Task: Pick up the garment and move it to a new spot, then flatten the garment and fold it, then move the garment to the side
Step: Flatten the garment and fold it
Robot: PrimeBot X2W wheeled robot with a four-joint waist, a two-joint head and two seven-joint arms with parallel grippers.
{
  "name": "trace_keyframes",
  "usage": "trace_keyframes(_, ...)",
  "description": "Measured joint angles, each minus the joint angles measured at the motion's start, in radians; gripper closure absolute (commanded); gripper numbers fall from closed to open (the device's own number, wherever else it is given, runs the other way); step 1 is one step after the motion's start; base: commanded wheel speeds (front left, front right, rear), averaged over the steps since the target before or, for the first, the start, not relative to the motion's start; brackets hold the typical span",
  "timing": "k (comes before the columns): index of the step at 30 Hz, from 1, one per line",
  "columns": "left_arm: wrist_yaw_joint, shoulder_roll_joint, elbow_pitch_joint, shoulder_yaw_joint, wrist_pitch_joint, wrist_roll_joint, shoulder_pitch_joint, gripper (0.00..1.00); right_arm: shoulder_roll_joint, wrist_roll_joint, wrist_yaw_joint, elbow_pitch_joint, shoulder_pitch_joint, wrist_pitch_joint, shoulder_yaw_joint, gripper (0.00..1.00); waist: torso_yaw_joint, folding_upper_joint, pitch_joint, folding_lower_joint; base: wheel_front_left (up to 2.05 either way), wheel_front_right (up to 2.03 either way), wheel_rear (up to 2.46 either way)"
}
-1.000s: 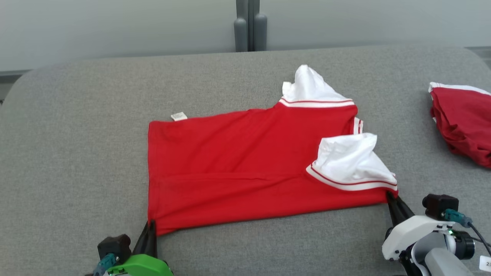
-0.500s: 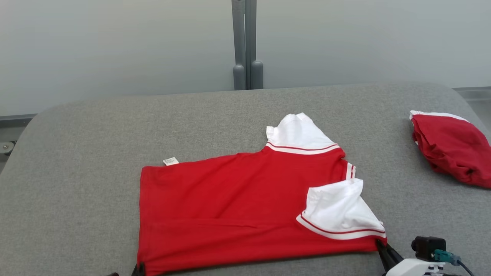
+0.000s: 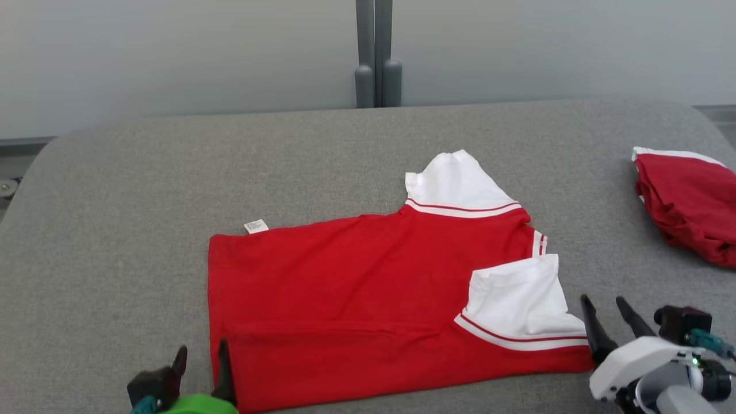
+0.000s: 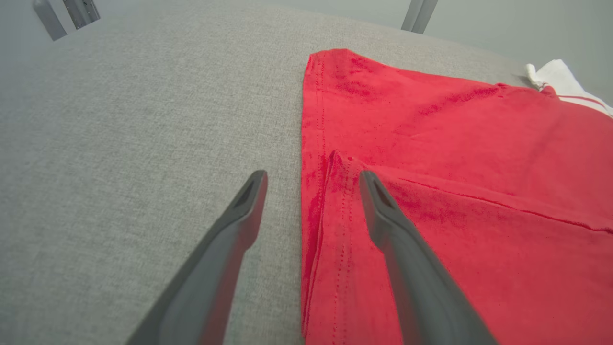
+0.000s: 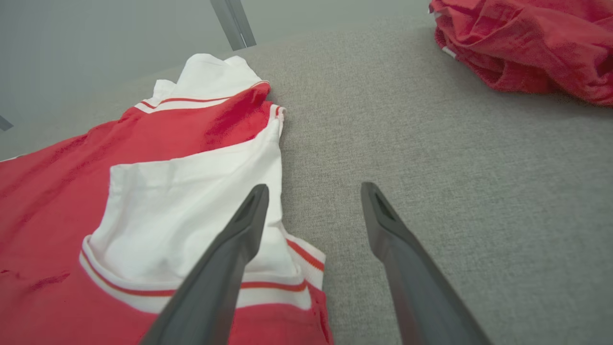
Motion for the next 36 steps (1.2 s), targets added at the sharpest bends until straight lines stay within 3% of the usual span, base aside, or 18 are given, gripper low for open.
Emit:
trace_keyframes(6, 0.0, 0.0, 0.0, -0.001, 0.0, 0.026, -0.165, 0.0, 0.003, -0.079, 0.0, -0.061, -0.11, 0.0, -0.05, 0.0, 0.0, 0.0, 0.08, 0.0, 0.0, 0.0, 0.0)
trace_keyframes(14, 0.014, -0.001, 0.132, 0.01, 0.0, 0.062, -0.411, 0.0, 0.035, -0.129, 0.0, -0.093, -0.285, 0.0, -0.017, 0.0, -0.007, 0.0, 0.206, 0.0, 0.0, 0.0, 0.0)
trace_keyframes(20, 0.039, 0.009, 0.267, 0.04, 0.0, 0.084, -0.521, 0.0, 0.031, -0.136, 0.0, -0.087, -0.368, 0.0, 0.026, 0.0, -0.013, 0.0, 0.291, 0.0, 0.0, 0.0, 0.0)
trace_keyframes(27, 0.039, 0.02, 0.308, 0.058, 0.0, 0.103, -0.581, 0.0, 0.012, -0.148, 0.0, -0.061, -0.497, 0.0, 0.072, 0.0, -0.016, 0.0, 0.365, 0.0001, 0.0, 0.0, 0.0)
trace_keyframes(28, 0.036, 0.02, 0.314, 0.054, -0.001, 0.108, -0.591, 0.06, 0.006, -0.152, 0.0, -0.05, -0.515, 0.0, 0.081, 0.0, -0.014, 0.0, 0.373, 0.0001, 0.0, 0.0, 0.0)
trace_keyframes(29, 0.03, 0.02, 0.32, 0.051, -0.001, 0.112, -0.603, 0.46, 0.0, -0.156, 0.0, -0.036, -0.534, 0.0, 0.086, 0.0, -0.012, 0.0, 0.38, 0.0, 0.0, 0.0, 0.0)
trace_keyframes(31, 0.022, 0.017, 0.33, 0.047, -0.001, 0.113, -0.622, 0.71, -0.011, -0.162, 0.0, -0.002, -0.576, 0.0, 0.105, 0.0, -0.005, 0.0, 0.392, 0.0, 0.0, 0.0, 0.0)
trace_keyframes(32, 0.02, 0.015, 0.335, 0.044, -0.001, 0.113, -0.629, 0.98, -0.016, -0.165, 0.0, 0.016, -0.598, 0.0, 0.118, 0.0, 0.0, 0.0, 0.396, 0.0001, 0.0, 0.0, 0.0)
trace_keyframes(36, 0.008, 0.007, 0.337, 0.028, -0.001, 0.12, -0.653, 1.0, -0.03, -0.165, 0.0, 0.106, -0.69, 0.009, 0.158, 0.0, 0.02, 0.0, 0.412, 0.0, 0.0, 0.0, 0.0)
